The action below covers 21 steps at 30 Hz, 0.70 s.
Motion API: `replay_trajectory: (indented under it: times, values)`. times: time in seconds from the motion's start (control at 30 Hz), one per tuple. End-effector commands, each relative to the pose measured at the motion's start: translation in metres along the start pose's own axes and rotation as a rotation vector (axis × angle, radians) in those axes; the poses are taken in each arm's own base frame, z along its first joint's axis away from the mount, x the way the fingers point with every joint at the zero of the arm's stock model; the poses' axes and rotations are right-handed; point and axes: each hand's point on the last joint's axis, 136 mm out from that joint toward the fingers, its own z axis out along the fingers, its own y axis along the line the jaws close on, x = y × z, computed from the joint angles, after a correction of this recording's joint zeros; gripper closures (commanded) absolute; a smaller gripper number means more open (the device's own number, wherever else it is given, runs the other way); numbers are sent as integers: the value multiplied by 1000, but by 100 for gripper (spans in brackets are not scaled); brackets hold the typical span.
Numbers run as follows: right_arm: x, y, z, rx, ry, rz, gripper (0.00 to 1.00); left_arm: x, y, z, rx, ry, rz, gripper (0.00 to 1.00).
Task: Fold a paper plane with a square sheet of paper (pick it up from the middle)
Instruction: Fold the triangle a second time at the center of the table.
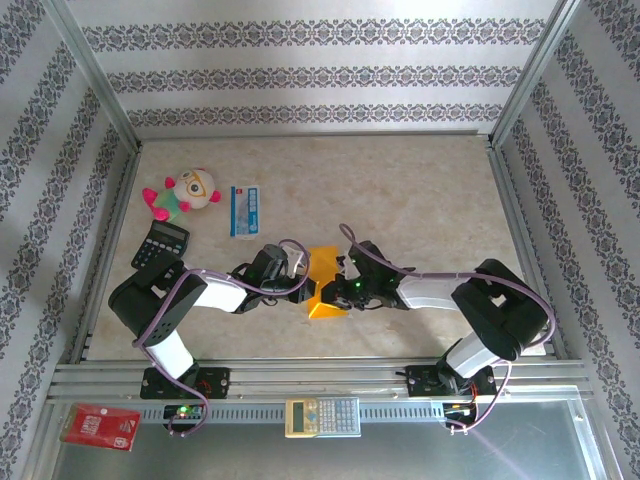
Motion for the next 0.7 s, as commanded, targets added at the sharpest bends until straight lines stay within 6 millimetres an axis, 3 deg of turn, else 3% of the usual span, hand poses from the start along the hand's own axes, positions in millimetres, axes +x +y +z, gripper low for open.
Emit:
replay_trajectory:
  times: [0.0,0.33,0.67]
  values:
    - [-1,6,9,-31,-28,9,94,48,56,1,-204,133,-88,100]
    - [6,7,21,-26,-13,5,94,47,56,1,-210,137,-79,100]
    - [8,-11,32,23,-8,27,95,47,56,-1,-217,139,-71,100]
